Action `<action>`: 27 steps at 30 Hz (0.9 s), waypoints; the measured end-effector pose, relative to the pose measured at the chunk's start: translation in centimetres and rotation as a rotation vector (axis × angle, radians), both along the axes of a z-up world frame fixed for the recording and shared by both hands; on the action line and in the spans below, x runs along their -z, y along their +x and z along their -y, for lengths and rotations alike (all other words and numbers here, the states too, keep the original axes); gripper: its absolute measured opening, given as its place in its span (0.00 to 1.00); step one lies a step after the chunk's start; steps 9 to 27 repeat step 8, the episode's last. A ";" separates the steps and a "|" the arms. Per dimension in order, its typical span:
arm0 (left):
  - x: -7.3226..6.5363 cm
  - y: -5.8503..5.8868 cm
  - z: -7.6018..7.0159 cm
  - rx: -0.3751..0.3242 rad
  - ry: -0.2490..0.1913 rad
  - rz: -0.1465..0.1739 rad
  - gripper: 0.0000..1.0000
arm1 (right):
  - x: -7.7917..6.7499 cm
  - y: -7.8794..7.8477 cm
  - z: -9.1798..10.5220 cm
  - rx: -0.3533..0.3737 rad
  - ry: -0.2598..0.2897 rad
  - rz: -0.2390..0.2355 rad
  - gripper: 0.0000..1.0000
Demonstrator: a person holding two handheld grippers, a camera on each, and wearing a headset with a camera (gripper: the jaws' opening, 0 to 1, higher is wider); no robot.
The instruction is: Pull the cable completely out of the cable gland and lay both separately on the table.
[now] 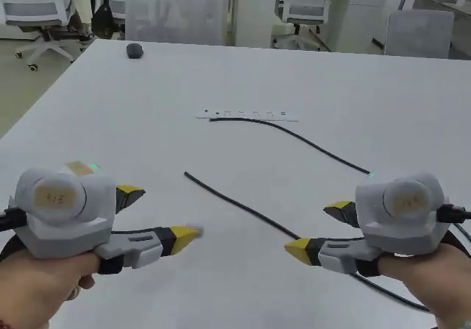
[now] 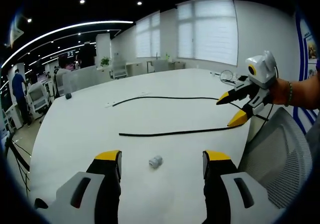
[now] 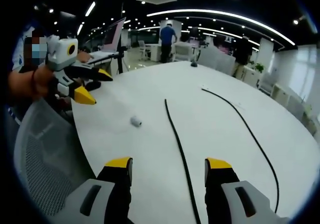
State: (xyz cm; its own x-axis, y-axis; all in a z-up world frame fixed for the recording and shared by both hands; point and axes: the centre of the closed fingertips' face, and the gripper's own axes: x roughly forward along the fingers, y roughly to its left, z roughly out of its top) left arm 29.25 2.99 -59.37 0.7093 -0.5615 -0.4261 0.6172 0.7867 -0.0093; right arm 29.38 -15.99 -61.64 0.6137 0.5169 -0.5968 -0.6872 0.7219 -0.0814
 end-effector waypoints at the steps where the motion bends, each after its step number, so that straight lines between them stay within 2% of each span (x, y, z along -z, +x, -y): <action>1: 0.0 -0.1 0.0 -0.002 0.002 -0.001 0.67 | -0.1 0.0 0.1 -0.001 -0.003 0.004 0.58; 6: -0.1 -0.6 -0.1 -0.011 -0.009 -0.007 0.67 | -0.3 0.3 0.2 0.002 -0.004 0.006 0.59; 27: -0.1 -0.6 -0.3 -0.016 -0.010 -0.007 0.67 | -0.3 0.3 0.1 -0.001 -0.008 0.004 0.59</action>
